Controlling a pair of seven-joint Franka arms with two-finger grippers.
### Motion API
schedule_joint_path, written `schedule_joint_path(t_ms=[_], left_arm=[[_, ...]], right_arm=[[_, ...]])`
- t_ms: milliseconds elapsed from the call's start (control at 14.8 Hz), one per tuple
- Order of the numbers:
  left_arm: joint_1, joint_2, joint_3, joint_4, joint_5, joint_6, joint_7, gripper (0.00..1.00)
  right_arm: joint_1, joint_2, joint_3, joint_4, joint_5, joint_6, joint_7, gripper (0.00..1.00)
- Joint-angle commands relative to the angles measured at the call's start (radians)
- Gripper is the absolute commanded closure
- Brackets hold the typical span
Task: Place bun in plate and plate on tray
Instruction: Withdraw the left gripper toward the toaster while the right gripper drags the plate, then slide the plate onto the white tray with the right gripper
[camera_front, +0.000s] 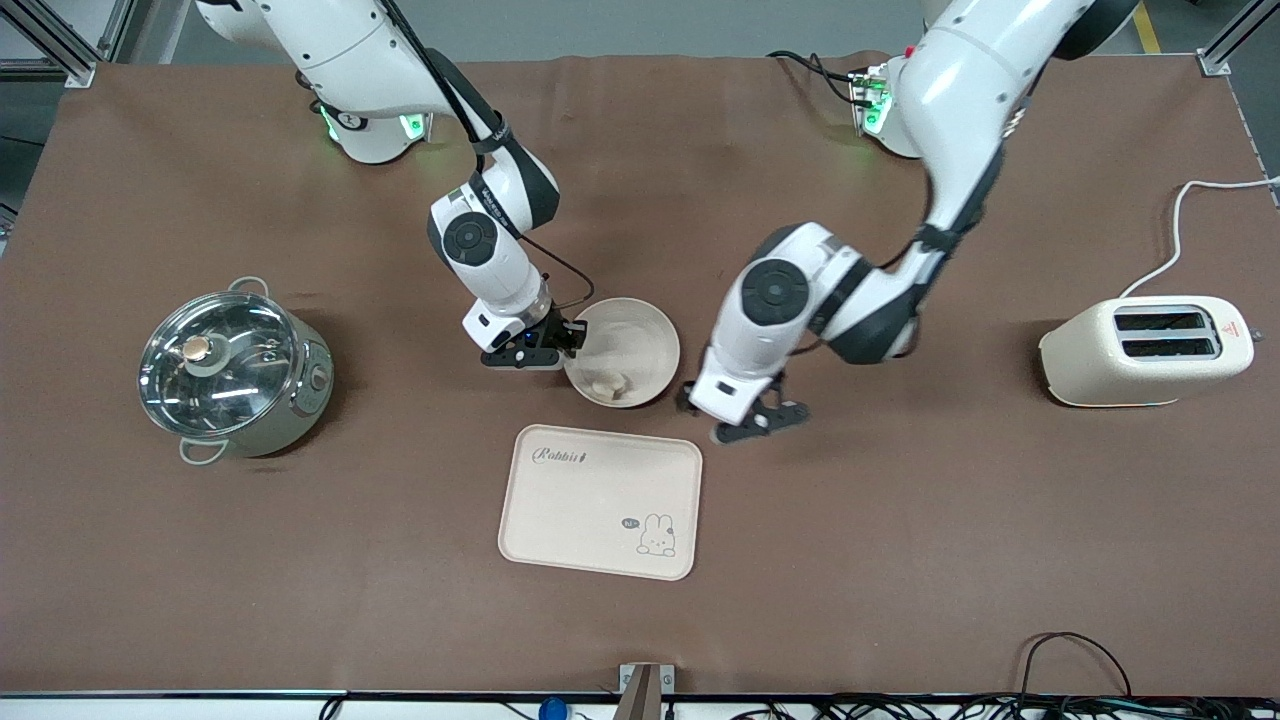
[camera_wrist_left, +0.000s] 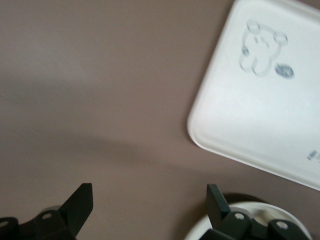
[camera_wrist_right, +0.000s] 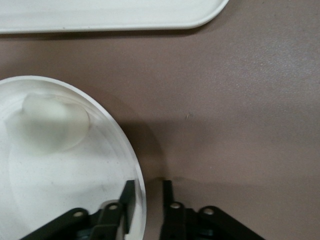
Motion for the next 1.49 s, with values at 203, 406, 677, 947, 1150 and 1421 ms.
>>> schedule_joint_path(t_ms=[203,406,677,947,1150,1421], left_arm=[[0.241,-0.178,-0.013,-0.009,-0.019,-0.148,0.413,0.0],[0.304,-0.26,-0.014,-0.009,-0.091,-0.22,0.525,0.0],[0.292,-0.415,0.084,-0.017,-0.163,-0.309,0.669,0.0],[0.23,-0.55,0.248,-0.017,-0.255,-0.453,0.775,0.0],[0.19,-0.616,0.311,-0.018,-0.255,-0.484,0.807,0.0],[0.19,-0.599,0.299,0.026,-0.251,-0.513,0.795,0.0]], right_arm=[[0.013,0.012,-0.004,-0.004,0.018,0.042,0.007,1.0],[0.011,0.007,-0.001,-0.004,0.019,0.041,0.007,1.0],[-0.01,-0.057,0.046,0.009,0.039,0.028,0.024,1.0],[-0.033,-0.059,0.043,0.109,0.082,-0.002,0.022,1.0],[-0.071,0.001,0.043,0.222,0.082,-0.002,0.022,1.0],[-0.142,0.157,0.043,0.435,0.082,-0.059,0.022,1.0]])
